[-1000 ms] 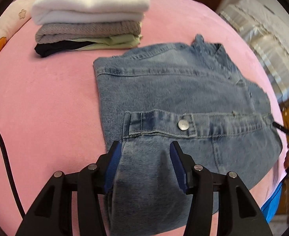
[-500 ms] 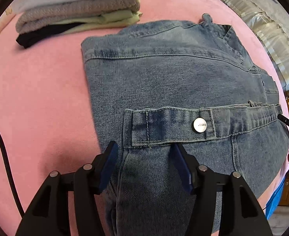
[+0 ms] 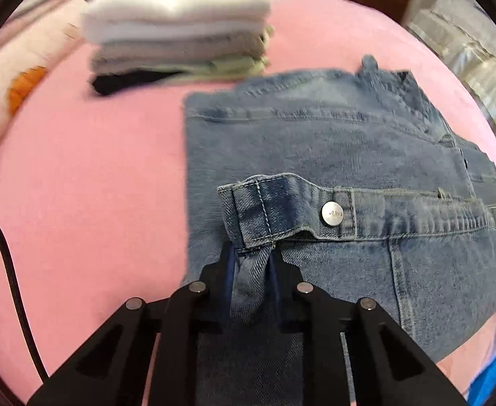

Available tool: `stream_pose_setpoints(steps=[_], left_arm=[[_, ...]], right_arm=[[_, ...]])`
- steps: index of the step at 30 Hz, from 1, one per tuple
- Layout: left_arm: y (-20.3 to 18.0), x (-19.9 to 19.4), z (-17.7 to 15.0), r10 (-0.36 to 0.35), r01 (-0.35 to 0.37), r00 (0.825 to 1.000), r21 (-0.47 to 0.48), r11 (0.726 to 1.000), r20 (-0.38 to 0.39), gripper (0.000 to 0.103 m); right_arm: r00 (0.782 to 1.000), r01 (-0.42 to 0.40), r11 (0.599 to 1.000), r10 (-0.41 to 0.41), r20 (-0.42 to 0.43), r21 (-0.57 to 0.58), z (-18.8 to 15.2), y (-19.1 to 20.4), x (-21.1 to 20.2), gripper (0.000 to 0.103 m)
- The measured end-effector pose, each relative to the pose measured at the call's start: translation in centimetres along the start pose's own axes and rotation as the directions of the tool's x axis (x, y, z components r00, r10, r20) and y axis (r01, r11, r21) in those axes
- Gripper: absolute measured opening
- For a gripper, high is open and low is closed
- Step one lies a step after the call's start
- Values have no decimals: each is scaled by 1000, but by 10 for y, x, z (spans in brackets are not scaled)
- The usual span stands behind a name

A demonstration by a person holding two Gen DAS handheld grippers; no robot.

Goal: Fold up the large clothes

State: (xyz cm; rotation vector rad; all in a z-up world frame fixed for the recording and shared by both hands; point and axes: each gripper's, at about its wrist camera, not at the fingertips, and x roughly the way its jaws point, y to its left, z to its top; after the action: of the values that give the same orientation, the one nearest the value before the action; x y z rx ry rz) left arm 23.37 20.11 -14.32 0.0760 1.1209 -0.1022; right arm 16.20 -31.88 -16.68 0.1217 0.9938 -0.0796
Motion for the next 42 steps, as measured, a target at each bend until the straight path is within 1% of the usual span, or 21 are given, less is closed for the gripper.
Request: stream_pose_setpoints(steps=[2,4,6,9,12,14,16,19,21,23,25,26,27,29,30,31,32,36,40,41,42], left_arm=[[-2,-22,-6,36,-36,997,5,999,67,16],[-9,-46,-12,81,-87,984,28,996,157,16],[-21,-67,-15,133,-150,960,51,987,246,16],[-28,-91,-9,173,-200,918,39,979,356,16],[-26,-104,12,201,-213,887,-17,977,415,16],[-27,-102,27,213,-223,880,-28,974,424,16],[-30,-89,46,236,-244,880,-34,969,412,16],[-36,-53,67,245,-268,888,3,963,390,15],[-40,-21,77,255,-279,909,25,960,329,15],[-36,5,84,272,-288,920,15,958,283,15],[-34,18,87,275,-284,926,-4,959,260,15],[-31,23,88,268,-272,930,-21,962,250,15],[-28,25,87,261,-262,934,-31,965,244,15],[-26,29,87,252,-252,936,-34,967,245,15],[-26,29,85,251,-253,935,-26,967,250,15],[-26,29,85,253,-256,934,-19,966,252,15],[-27,29,85,253,-259,934,-12,966,253,15],[-27,25,82,244,-248,938,-18,969,247,15],[-28,22,82,244,-247,939,-17,969,240,15],[-28,20,83,243,-246,940,-17,969,241,15],[-28,19,83,241,-244,940,-20,970,241,15]], right_arm=[[998,10,1000,-11,63,12,-2,2,-23,14],[992,13,1000,-15,121,21,0,4,-43,13],[983,31,999,-35,181,25,5,8,-62,13],[963,36,998,-48,265,49,18,9,-87,13],[938,60,995,-82,336,76,37,6,-102,5],[917,97,988,-136,375,120,57,-3,-106,0],[910,114,979,-170,379,167,72,-16,-103,0],[930,96,967,-171,324,235,95,-42,-74,0],[951,74,965,-145,274,253,99,-51,-54,0],[981,-6,968,-44,191,253,101,-55,-25,0],[989,-20,969,-17,149,244,101,-51,-8,1],[993,-59,972,34,111,229,104,-47,6,2],[995,-70,972,50,90,225,103,-45,13,4],[994,-107,970,100,44,219,108,-37,33,18],[993,-119,969,114,34,216,108,-32,39,30],[992,-123,971,121,23,206,112,-26,47,38],[993,-120,973,119,17,197,113,-20,52,38],[993,-103,981,112,-42,163,128,-6,81,38],[993,-20,996,31,-113,92,129,4,106,36],[994,-19,997,26,-102,68,127,7,104,29],[995,-19,998,24,-92,55,126,8,101,7]])
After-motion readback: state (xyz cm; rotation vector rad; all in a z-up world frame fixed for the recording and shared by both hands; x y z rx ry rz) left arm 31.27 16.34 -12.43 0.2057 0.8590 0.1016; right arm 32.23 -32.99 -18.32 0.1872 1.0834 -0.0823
